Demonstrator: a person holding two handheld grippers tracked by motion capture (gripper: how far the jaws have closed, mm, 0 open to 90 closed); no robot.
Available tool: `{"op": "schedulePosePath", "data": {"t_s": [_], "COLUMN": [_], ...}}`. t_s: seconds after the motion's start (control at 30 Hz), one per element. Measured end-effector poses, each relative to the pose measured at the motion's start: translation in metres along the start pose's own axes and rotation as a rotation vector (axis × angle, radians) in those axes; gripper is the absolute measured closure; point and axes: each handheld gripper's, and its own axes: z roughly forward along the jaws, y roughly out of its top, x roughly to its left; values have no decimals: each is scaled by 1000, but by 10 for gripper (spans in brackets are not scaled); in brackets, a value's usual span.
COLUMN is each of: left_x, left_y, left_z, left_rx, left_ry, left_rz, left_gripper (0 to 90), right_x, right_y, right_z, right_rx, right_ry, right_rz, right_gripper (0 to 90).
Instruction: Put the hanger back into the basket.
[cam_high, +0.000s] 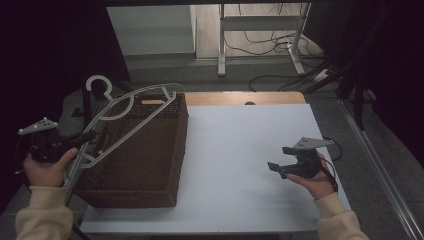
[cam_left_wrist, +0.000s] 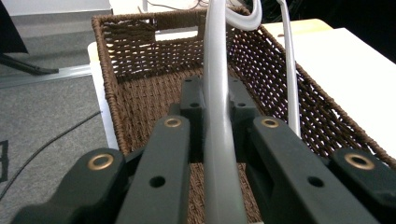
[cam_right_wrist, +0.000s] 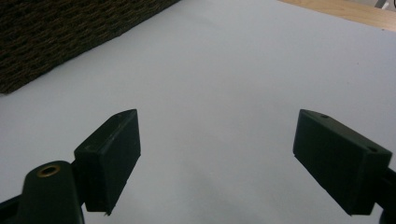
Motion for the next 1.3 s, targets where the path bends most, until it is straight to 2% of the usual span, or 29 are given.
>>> {"op": "schedulePosePath", "data": {"t_s": [0.27, 0.47, 0.87, 1.3], "left_x": [6, 6, 10, 13], "left_y": [-6, -7, -15, -22], "left_z": [6, 9, 23, 28], "left_rx": [6, 8, 28, 47], "left_ry": [7, 30, 35, 58], "left_rz": [-11, -7, -8, -2], "left_gripper": [810, 810, 810, 809], "right_x": [0, -1, -2, -2], "right_y": [0, -1, -2, -2], "right_z": [1, 1, 1, 2], "right_rx": [3, 5, 2, 7], "right_ry": [3, 7, 7, 9], "right_rz": [2, 3, 7, 8], "right_gripper": [147, 147, 148, 148]}}
